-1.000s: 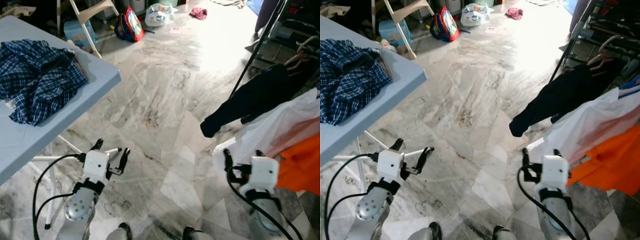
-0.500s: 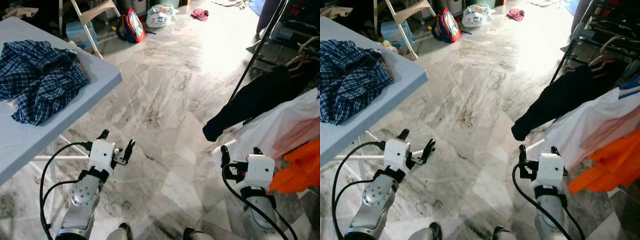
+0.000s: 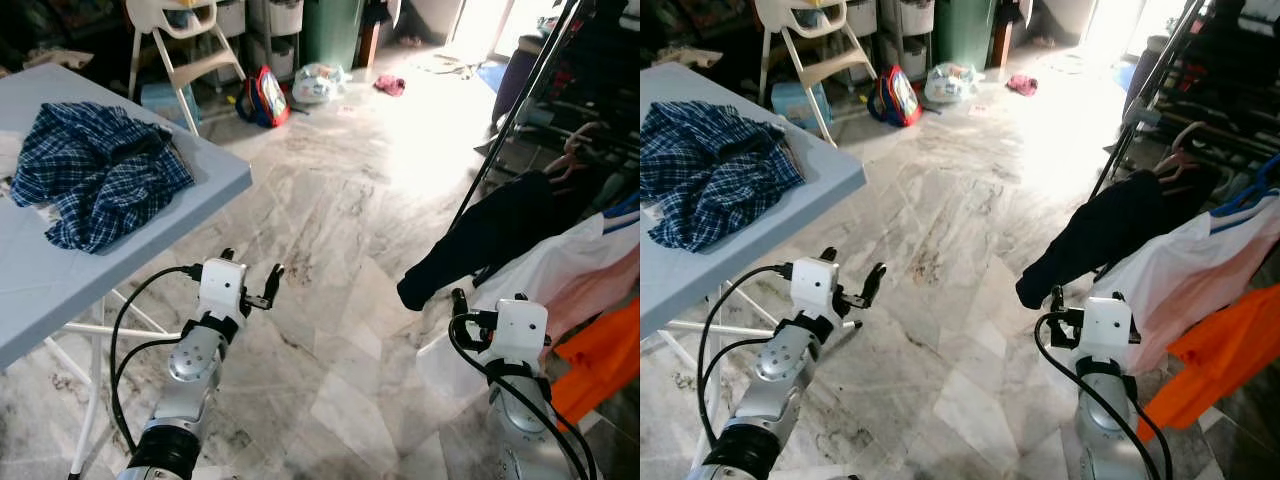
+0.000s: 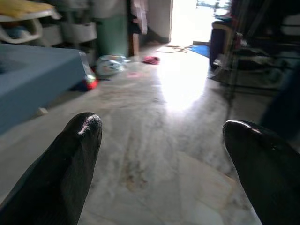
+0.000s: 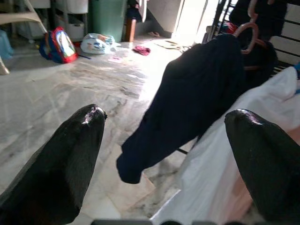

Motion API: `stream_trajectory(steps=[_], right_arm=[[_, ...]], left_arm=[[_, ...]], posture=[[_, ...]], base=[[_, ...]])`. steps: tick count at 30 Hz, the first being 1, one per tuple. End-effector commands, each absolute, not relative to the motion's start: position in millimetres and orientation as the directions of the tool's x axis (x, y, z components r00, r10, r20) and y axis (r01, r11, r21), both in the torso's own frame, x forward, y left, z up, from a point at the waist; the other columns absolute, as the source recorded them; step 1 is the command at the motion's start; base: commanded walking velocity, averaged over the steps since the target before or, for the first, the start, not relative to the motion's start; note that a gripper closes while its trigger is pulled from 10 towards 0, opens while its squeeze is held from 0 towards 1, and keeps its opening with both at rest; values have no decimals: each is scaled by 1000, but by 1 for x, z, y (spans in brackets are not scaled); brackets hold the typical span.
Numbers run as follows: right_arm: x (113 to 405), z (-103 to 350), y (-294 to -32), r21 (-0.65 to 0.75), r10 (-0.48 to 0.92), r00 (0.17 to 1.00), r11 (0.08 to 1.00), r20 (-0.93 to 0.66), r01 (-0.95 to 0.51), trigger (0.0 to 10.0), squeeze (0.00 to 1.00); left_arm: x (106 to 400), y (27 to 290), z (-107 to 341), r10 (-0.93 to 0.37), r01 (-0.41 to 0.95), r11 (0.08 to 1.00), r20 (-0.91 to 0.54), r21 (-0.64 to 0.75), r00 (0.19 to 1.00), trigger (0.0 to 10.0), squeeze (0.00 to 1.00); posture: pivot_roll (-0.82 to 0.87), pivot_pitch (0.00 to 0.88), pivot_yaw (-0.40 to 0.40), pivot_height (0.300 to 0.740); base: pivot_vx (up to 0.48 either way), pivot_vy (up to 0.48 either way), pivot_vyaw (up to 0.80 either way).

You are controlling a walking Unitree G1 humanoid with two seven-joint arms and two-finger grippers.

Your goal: Hang hanger

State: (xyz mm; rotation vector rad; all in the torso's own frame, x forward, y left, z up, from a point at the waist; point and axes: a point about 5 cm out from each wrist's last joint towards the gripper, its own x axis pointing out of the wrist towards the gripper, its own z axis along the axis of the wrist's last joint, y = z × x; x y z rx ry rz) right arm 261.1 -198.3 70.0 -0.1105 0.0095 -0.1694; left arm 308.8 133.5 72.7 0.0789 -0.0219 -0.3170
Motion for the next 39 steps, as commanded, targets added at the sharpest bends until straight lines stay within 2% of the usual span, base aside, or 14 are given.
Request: stream_trajectory(steps=[1, 7, 14, 21, 30, 39], right_arm=[[258, 63, -200, -119, -184, 983, 976, -17, 181, 10000, 0], [252, 53, -203, -141, -198, 979, 972, -44, 190, 10000, 0], [251, 47, -211, -124, -228, 971, 968, -69, 218, 10000, 0], [246, 51, -215, -103, -279, 959, 957, -53, 273, 10000, 0], [243, 57, -210, -107, -270, 962, 958, -28, 266, 10000, 0], [245, 61, -211, -111, -269, 963, 958, -21, 265, 10000, 0]], left_arm=[[307, 131, 67, -334, 334, 939, -15, 74, 942, 10000, 0], [303, 129, 57, -364, 366, 928, -46, 73, 930, 10000, 0], [313, 125, 62, -376, 377, 924, -40, 59, 926, 10000, 0], [306, 127, 53, -403, 406, 913, -67, 38, 913, 10000, 0], [310, 122, 56, -425, 427, 904, -57, 23, 903, 10000, 0], [310, 123, 55, -432, 433, 901, -59, 22, 900, 10000, 0]], posture=[[-1, 68, 4, 740], [-34, 78, -11, 740], [-61, 99, 16, 740], [-90, 133, 37, 740], [-103, 150, 42, 740], [-100, 157, 44, 740]], base=[[0, 0, 0], [0, 0, 0], [0, 0, 0], [0, 0, -114], [110, 0, -178], [252, 0, -800]])
